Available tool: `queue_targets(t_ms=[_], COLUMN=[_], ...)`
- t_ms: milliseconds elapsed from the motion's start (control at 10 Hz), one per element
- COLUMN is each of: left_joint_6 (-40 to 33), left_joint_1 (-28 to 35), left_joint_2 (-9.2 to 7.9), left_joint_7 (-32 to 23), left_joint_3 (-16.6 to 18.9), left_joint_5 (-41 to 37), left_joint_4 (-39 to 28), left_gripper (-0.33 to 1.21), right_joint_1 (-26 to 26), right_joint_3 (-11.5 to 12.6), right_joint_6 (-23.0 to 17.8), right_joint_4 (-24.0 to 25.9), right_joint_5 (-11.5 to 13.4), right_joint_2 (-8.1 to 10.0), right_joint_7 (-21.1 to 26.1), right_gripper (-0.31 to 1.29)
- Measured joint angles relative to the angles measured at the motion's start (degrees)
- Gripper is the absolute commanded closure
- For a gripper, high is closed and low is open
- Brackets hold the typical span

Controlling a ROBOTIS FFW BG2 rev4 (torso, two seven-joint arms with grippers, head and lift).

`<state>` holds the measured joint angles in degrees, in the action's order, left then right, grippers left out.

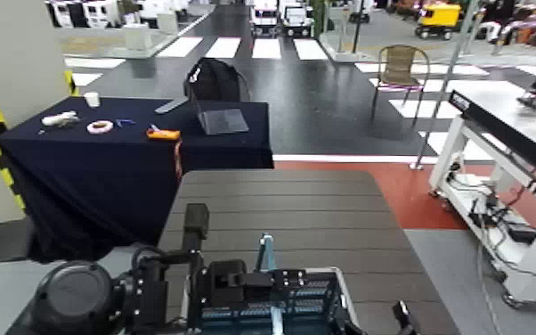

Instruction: Place the crate on the table.

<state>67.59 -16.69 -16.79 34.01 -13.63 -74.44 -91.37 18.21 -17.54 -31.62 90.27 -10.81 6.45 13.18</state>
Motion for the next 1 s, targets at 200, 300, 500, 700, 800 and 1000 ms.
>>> queue_targets(t_ms=[200, 300, 500, 700, 800, 1000], left_joint_6=[0.08, 0.09, 0.02, -0.17, -0.43, -1.67], left_joint_1=[-0.01, -0.01, -0.4, -2.15, -3.27, -5.48], left_joint_2=[0.0, 0.0, 0.03, 0.22, 0.24, 0.09], left_joint_7=[0.0, 0.0, 0.01, 0.58, 1.48, 2.99], left_joint_3=[0.0, 0.0, -0.2, -1.4, -2.1, -3.66], left_joint_5=[0.0, 0.0, 0.0, 0.5, 1.41, 3.47], left_joint_4=[0.06, 0.09, 0.49, 1.73, 2.64, 5.11], left_gripper=[1.2, 1.2, 1.2, 1.2, 1.2, 1.2], right_joint_1=[0.0, 0.0, 0.0, -0.01, -0.02, -0.09], right_joint_3=[-0.04, -0.04, -0.04, -0.07, -0.12, -0.2], right_joint_6=[0.0, 0.0, -0.02, -0.02, -0.05, -0.26], right_joint_4=[0.0, 0.0, -0.07, -0.1, -0.15, -0.31], right_joint_5=[0.0, 0.0, 0.0, 0.0, -0.01, -0.08], right_joint_2=[-0.03, -0.04, -0.11, -0.12, -0.13, -0.22], right_joint_7=[0.0, 0.0, 0.0, 0.0, 0.0, 0.0], right_gripper=[0.13, 0.13, 0.13, 0.13, 0.13, 0.13])
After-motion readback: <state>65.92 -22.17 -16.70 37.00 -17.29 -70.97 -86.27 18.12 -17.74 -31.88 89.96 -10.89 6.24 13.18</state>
